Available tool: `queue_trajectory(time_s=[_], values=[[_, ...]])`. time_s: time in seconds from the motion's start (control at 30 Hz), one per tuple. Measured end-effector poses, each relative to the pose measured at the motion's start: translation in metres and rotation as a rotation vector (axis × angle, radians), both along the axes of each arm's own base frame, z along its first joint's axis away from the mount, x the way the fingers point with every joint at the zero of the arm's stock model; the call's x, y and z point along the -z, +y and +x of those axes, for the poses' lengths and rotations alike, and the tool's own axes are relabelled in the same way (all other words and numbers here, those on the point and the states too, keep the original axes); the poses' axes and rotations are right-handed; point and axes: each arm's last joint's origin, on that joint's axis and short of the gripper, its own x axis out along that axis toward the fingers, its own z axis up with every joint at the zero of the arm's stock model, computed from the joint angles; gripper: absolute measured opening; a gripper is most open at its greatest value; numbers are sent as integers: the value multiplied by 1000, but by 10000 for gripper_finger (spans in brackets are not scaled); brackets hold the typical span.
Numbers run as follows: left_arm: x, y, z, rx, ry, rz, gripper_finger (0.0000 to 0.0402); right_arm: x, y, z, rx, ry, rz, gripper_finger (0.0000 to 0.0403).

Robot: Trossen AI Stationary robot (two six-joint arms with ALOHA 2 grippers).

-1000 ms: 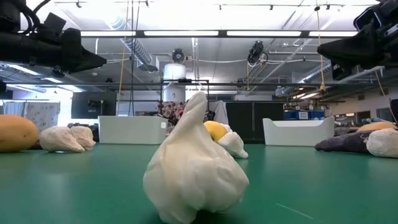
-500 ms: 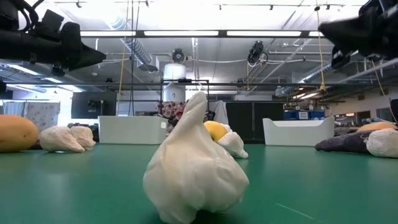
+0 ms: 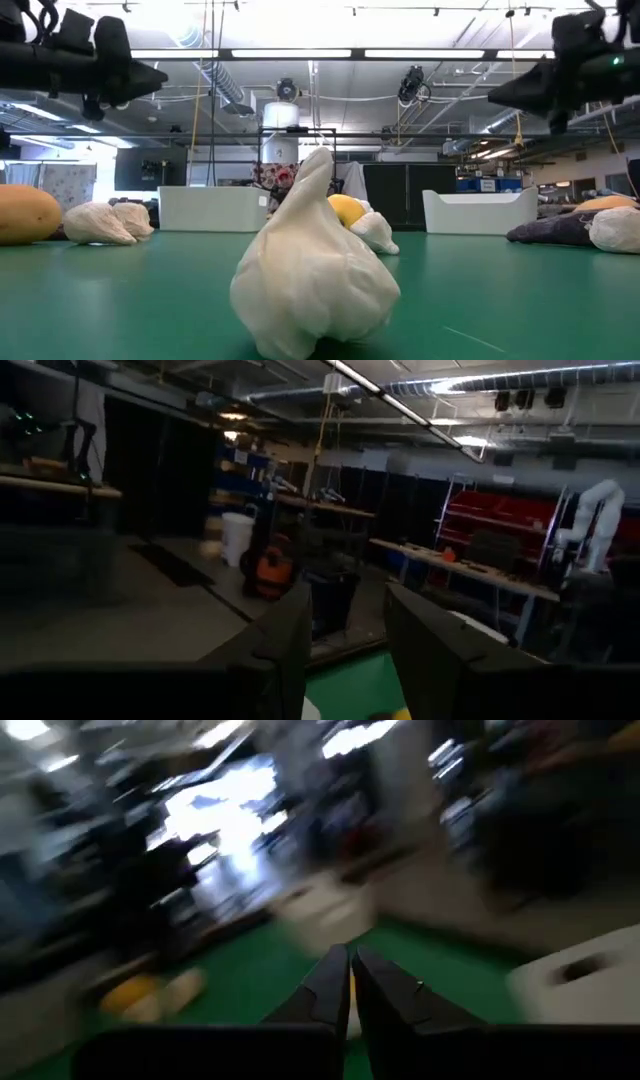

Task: Sort produce into baskets
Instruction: Put the middle right yellow lemon into the right white bin

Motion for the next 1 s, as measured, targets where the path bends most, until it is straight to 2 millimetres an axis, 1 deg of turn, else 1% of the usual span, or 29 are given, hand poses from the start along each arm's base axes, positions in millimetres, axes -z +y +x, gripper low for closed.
queue_trajectory(time_s=[0.07, 0.1, 0.17, 0.27, 0.37, 0.43, 0.5, 0.6, 0.7, 0.77, 0.8, 0.87, 0.93, 1.0], values=[[4, -1, 4, 40, 49, 8, 131, -7, 1, 5, -80, 35, 75, 34], [6, -1, 7, 55, 67, 5, 131, -11, 1, 7, -93, 63, 108, 34], [9, -2, 11, 62, 105, 1, 131, -21, 0, 11, -96, 144, 184, 34], [12, 0, 17, 42, 154, 0, 131, -31, -1, 17, -86, 328, 308, 34], [14, 2, 24, 36, 219, -3, 131, -39, -4, 26, -59, 496, 360, 34], [10, 2, 31, 90, 254, 7, 131, -47, -6, 34, -22, 545, 391, 34], [6, 2, 38, 135, 287, 9, 131, -53, -8, 43, -35, 581, 390, 34], [2, 3, 50, 171, 349, 8, 131, -66, -8, 57, -166, 632, 289, 34], [-1, 4, 62, 187, 406, 10, 131, -77, -9, 70, -189, 575, 232, 34], [-4, 5, 71, 209, 438, 13, 131, -76, -8, 75, -220, 553, 264, 34], [-4, 5, 75, 222, 458, 14, 131, -75, -7, 78, -242, 540, 309, 34], [-5, 6, 82, 244, 491, 17, 131, -72, -9, 79, -225, 562, 467, 35], [-6, 6, 90, 255, 510, 17, 131, -63, -11, 76, -179, 687, 594, 40], [-5, 6, 96, 257, 538, 14, 131, -51, -10, 71, -144, 845, 664, 54]])
